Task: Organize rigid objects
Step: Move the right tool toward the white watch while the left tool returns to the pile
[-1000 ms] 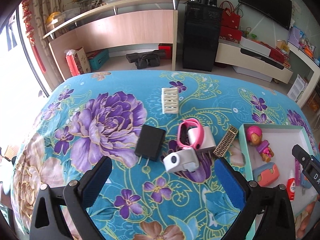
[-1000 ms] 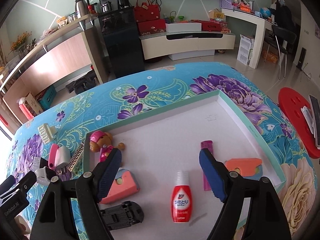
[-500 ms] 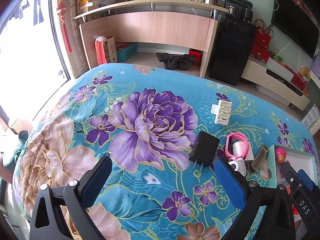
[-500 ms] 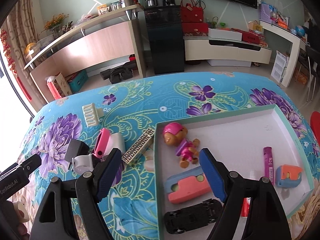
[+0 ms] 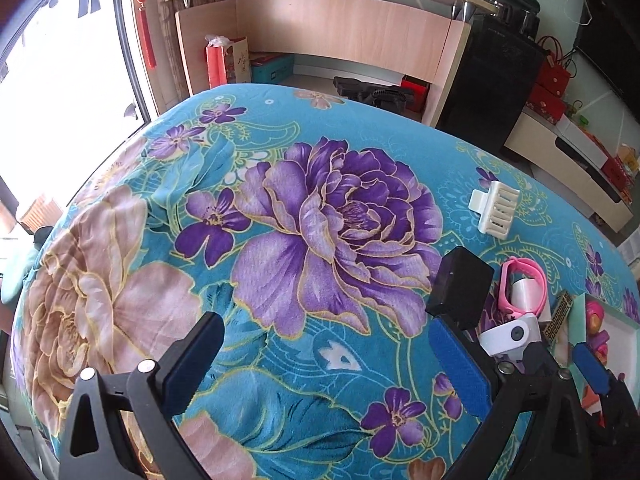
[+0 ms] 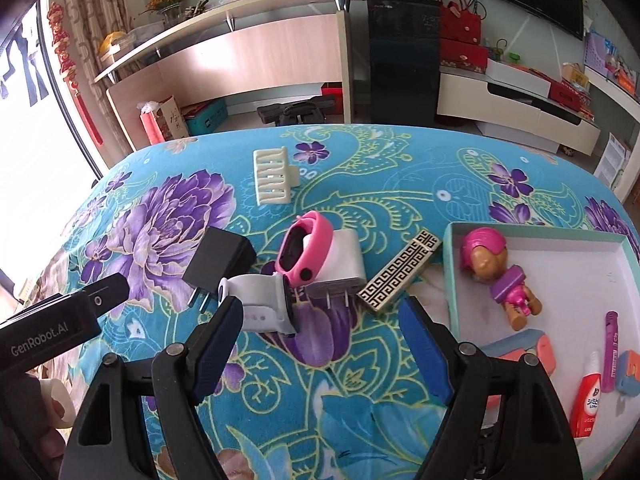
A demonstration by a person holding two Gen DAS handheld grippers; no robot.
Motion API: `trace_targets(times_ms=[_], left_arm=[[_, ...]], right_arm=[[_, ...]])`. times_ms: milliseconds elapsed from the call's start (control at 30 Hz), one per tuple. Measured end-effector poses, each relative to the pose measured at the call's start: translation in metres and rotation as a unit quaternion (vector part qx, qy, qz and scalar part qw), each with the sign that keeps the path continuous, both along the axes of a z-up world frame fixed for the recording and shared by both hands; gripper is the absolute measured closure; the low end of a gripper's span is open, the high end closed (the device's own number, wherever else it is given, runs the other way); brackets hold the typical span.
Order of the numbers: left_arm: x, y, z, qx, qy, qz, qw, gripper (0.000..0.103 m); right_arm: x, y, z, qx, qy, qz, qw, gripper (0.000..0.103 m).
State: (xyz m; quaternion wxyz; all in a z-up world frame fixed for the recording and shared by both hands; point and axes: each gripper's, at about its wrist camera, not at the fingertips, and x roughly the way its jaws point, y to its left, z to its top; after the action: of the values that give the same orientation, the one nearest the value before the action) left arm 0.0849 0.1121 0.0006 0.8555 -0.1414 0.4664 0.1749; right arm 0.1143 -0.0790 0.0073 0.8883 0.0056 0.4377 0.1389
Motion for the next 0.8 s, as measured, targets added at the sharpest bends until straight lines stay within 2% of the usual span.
trace_targets(times_ms=[400, 733, 800], left_arm=[[0.005, 0.013, -0.018, -0.009, 0.020, 0.018, 0.9996, 0.000], [0.012, 0.013, -0.025, -0.019, 0.022, 0.014, 0.9995, 0.000], [0.014, 0.011, -0.025, -0.018, 0.022, 0.011, 0.9995, 0.000]], right_arm=[[-0.001, 0.033, -0.013, -0.001, 0.005, 0.036, 0.999, 0.022], [0.007, 0.032, -0.026, 0.006, 0.012, 0.012, 1.000, 0.023], [0.009, 0.028, -0.026, 0.011, 0.011, 0.004, 1.000, 0.030]])
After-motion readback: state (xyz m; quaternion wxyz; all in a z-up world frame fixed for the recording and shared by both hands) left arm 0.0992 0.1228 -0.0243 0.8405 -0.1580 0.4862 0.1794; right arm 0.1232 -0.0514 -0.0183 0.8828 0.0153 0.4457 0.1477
